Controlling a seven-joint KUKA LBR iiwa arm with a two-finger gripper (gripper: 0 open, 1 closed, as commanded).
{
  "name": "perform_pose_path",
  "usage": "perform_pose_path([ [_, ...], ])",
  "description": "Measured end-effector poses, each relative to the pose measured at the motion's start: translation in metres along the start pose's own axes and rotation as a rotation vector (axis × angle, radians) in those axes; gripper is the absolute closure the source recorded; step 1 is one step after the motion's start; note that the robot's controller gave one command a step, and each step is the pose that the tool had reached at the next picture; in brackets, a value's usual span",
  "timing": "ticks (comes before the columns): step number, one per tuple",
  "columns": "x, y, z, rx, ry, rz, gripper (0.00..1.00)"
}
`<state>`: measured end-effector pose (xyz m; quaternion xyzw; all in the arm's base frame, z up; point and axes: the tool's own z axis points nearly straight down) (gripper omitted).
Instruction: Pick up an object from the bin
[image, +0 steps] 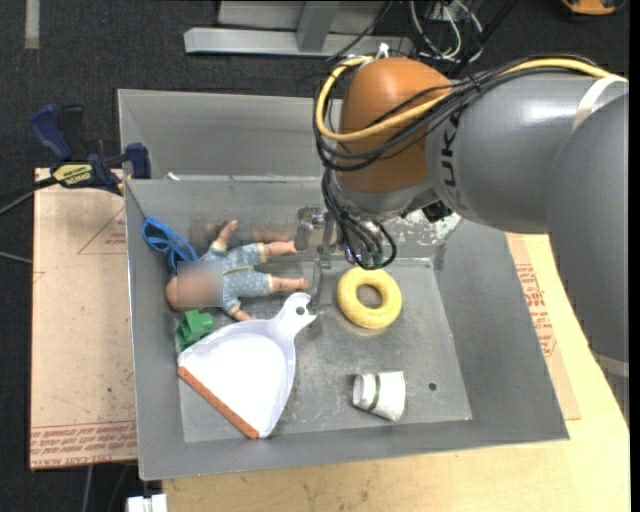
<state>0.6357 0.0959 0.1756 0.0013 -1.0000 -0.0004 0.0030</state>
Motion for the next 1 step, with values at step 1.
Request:
perform_pose_path([
  [1, -0.0016, -0.0003, -0.0053, -0.001, -0.008, 0.001, 0.0],
])
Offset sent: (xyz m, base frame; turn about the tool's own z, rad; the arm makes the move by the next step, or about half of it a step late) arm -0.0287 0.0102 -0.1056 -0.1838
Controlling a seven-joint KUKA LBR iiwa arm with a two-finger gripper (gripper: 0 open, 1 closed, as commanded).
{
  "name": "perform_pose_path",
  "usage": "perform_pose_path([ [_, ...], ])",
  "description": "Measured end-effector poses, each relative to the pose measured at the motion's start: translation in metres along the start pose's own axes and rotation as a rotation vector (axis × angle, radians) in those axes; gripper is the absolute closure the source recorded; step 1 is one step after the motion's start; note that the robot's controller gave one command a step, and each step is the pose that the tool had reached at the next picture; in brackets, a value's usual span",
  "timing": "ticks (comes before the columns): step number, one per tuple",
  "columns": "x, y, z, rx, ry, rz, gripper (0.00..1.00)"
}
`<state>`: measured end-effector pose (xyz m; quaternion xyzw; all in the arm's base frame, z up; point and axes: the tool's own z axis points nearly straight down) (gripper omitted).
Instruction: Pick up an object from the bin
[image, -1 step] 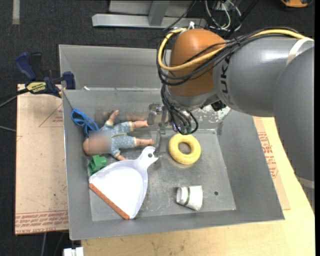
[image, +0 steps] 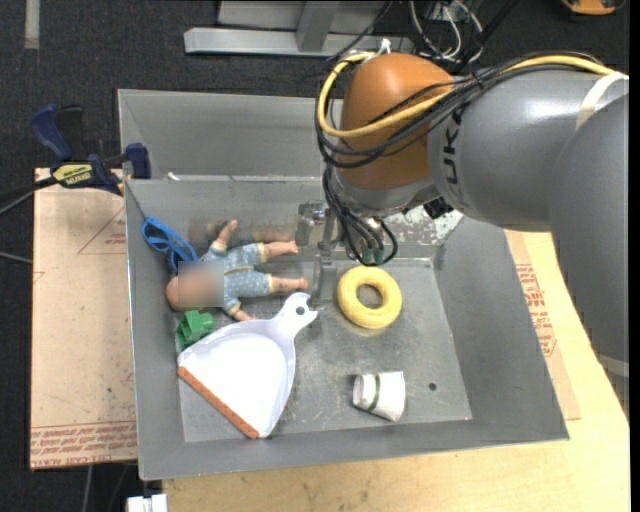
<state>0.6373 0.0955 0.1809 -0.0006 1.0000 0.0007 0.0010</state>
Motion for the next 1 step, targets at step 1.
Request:
perform_pose_path([
  [1, 0.0106, 0.004, 0.042, -0.001, -0.003, -0.072, 0.0],
])
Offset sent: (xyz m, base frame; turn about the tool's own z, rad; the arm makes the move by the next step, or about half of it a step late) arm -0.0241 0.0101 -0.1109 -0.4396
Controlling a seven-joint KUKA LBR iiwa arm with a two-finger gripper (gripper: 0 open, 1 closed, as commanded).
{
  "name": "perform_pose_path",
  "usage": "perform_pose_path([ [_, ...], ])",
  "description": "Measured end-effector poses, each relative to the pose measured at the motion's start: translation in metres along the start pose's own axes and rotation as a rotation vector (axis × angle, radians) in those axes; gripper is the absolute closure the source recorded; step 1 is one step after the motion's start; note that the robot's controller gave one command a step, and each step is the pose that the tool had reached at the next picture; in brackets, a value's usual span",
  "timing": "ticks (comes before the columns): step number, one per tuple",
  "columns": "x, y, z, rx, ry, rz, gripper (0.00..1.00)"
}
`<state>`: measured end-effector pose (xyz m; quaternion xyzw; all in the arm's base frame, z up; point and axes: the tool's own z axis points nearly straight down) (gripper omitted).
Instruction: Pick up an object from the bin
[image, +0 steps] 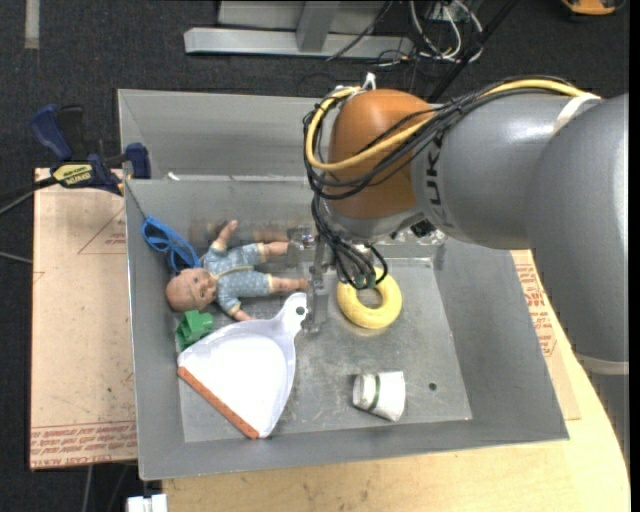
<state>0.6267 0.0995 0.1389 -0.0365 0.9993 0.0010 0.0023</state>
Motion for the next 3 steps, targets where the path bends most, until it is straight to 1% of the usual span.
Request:
perform_pose_path([
  [1, 0.008, 0.005, 0.042, 0.0, 0.002, -0.25, 0.0],
  [2, 0.015, 0.006, 0.065, -0.001, -0.014, -0.357, 0.0],
  [3, 0.012, 0.014, 0.064, 0.003, -0.009, -0.452, 0.0],
])
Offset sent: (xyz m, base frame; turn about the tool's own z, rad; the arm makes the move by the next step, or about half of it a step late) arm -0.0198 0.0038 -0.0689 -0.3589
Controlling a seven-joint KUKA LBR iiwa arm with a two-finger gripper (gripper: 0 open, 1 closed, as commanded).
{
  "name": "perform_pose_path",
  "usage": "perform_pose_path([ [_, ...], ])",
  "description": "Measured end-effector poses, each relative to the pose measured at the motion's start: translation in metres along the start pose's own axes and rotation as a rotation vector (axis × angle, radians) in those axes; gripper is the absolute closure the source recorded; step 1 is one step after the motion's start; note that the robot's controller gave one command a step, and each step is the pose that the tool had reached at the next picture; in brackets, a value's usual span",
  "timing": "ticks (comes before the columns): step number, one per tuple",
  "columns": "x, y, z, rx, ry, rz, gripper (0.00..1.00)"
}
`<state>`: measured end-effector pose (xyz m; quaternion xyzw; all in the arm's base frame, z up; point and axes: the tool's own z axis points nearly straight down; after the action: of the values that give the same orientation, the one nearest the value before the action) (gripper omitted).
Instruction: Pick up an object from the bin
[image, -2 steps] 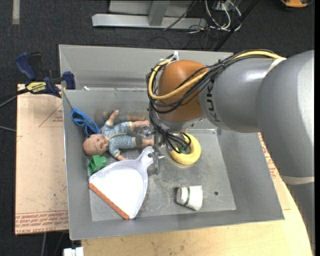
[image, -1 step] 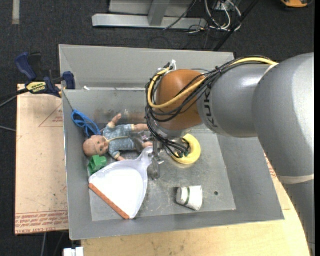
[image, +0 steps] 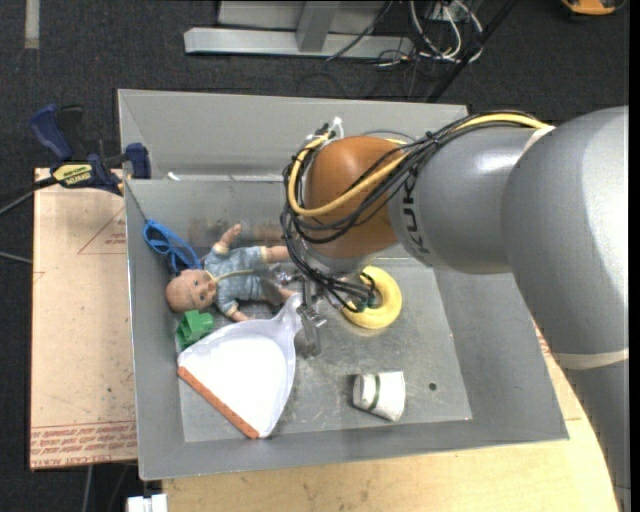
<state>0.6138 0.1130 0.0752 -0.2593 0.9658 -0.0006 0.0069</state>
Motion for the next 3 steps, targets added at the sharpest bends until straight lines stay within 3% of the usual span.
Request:
perform_pose_path([
  [1, -0.004, 0.026, 0.004, 0.001, -0.01, -0.236, 1.0],
  [2, -0.004, 0.026, 0.004, 0.0, -0.01, -0.236, 1.0],
  [3, -0.005, 0.027, -0.037, -0.003, -0.004, -0.256, 1.0],
])
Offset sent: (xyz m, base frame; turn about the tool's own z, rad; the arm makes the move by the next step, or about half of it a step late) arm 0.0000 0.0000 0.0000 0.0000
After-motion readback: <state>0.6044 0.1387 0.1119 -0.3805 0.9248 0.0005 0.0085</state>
